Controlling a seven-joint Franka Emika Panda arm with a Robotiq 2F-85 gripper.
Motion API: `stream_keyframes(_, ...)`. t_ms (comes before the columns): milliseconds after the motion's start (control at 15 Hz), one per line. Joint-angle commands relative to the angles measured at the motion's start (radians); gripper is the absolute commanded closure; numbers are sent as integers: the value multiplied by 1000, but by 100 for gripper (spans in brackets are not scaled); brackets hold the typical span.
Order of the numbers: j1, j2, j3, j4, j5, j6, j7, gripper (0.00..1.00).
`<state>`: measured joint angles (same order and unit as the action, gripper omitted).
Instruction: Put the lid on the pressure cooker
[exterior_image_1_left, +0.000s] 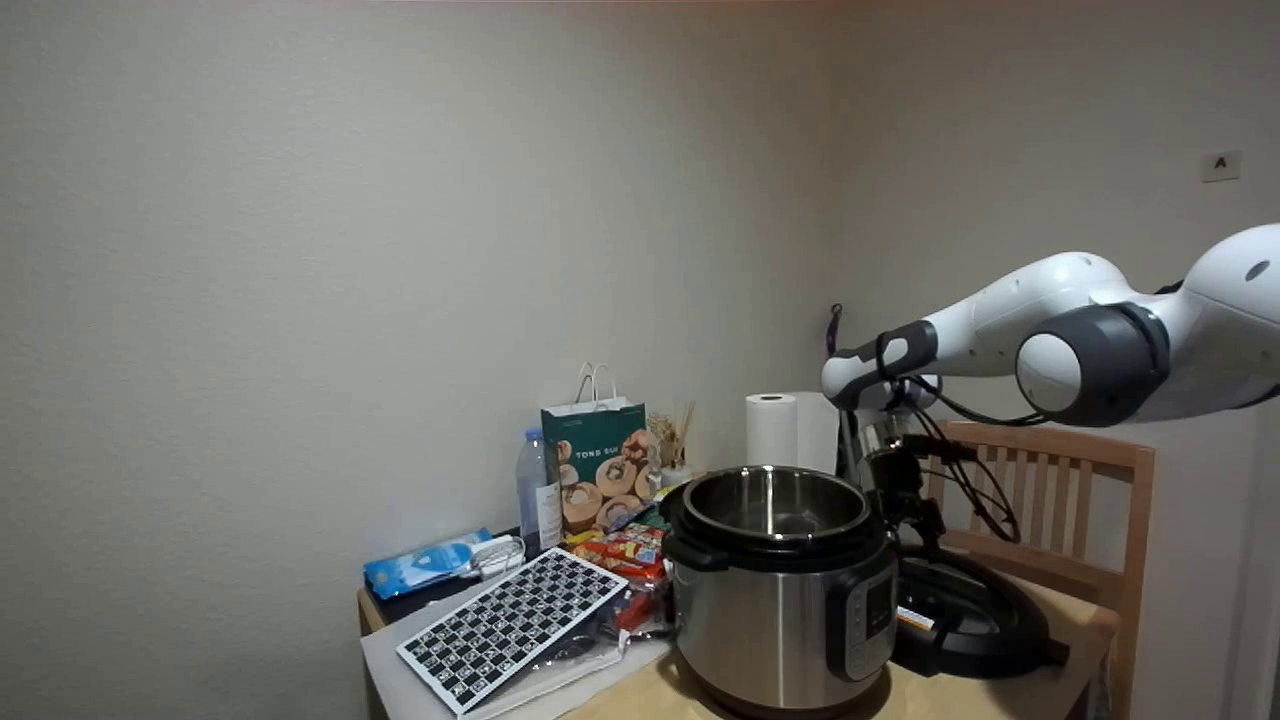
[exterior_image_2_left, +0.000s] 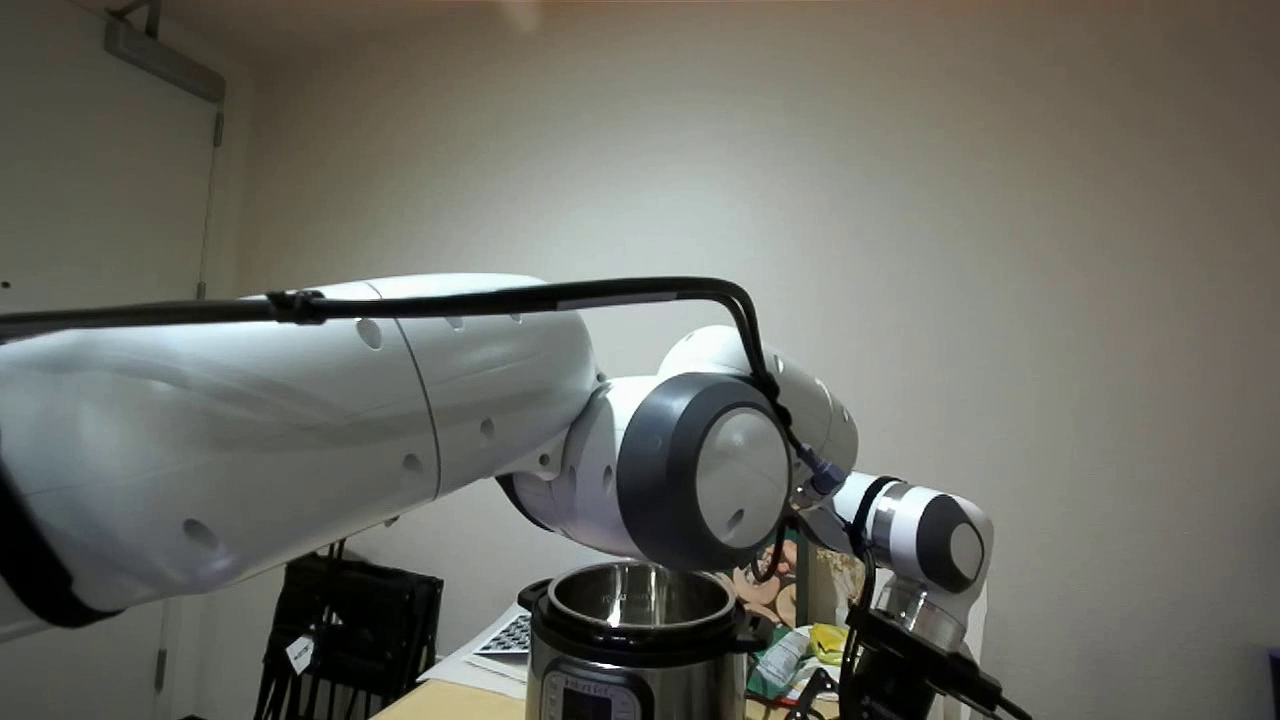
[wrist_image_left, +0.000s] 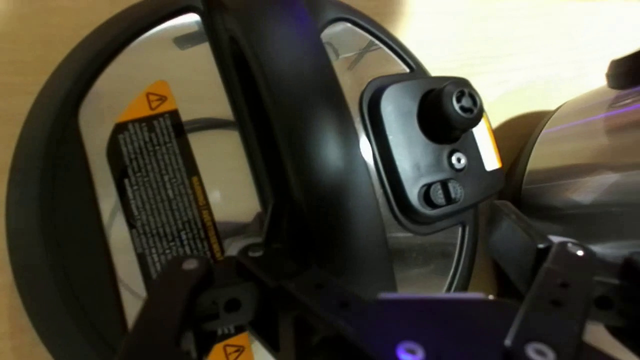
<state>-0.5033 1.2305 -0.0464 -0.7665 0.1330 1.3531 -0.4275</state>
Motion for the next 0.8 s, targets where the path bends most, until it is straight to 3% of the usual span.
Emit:
stream_keyframes(0, -13, -11, 9, -17, 12, -151, 7, 0)
stream_keyframes(533, -96, 86, 38, 41, 74, -488, -7, 0)
stream_keyframes(733, -103, 105, 43, 66, 103, -445, -1, 0)
